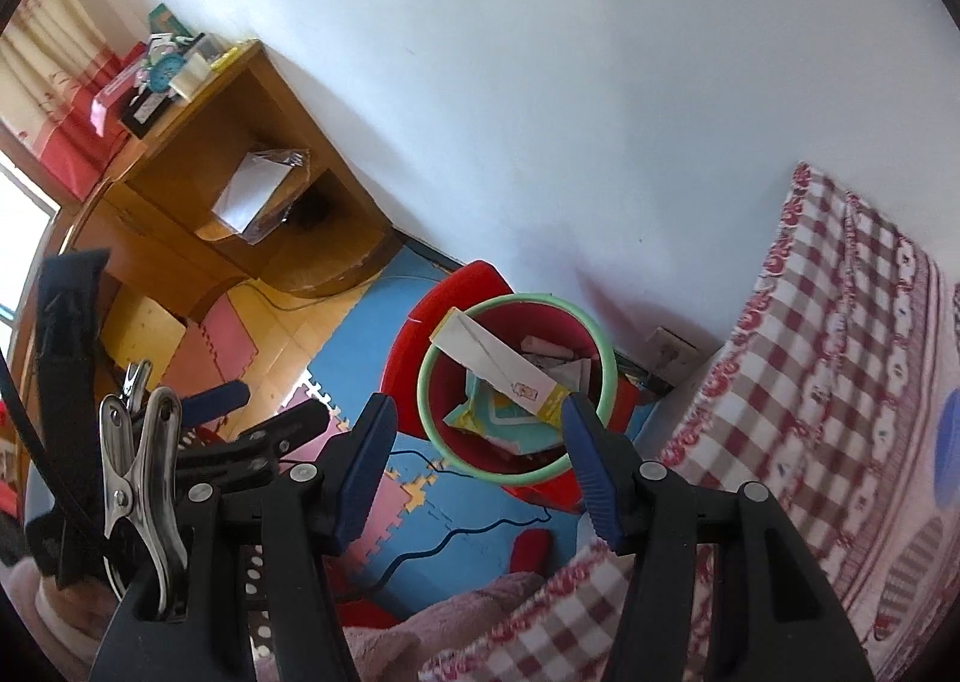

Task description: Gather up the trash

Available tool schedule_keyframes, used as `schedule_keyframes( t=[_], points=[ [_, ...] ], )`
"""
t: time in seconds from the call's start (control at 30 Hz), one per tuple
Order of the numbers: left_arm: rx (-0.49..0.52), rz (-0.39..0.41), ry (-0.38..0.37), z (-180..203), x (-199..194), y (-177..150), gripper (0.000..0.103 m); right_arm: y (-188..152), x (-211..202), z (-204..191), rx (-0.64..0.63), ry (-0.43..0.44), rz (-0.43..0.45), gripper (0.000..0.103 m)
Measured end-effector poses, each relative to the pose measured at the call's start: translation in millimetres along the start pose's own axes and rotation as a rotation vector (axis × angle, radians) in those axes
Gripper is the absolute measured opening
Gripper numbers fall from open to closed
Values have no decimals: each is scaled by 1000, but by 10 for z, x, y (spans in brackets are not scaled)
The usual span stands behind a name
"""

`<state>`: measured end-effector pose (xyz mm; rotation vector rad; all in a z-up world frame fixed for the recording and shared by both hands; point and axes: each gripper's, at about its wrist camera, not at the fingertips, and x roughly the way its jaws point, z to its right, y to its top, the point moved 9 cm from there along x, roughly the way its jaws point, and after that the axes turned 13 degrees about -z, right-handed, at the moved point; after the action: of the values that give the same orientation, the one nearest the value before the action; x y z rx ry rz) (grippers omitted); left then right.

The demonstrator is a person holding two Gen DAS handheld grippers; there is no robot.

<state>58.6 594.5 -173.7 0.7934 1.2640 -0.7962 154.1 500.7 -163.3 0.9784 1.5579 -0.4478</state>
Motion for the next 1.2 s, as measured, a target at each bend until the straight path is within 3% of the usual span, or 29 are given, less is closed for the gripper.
schedule_keyframes(
  t=[0.43, 1.2],
  points=[
    [7, -11, -8, 254, -104, -170, 84, -345, -245, 9, -52, -6, 20, 59],
    [15, -46, 20, 383, -26, -241, 84, -507, -232, 91, -3, 12, 1, 59]
  ],
)
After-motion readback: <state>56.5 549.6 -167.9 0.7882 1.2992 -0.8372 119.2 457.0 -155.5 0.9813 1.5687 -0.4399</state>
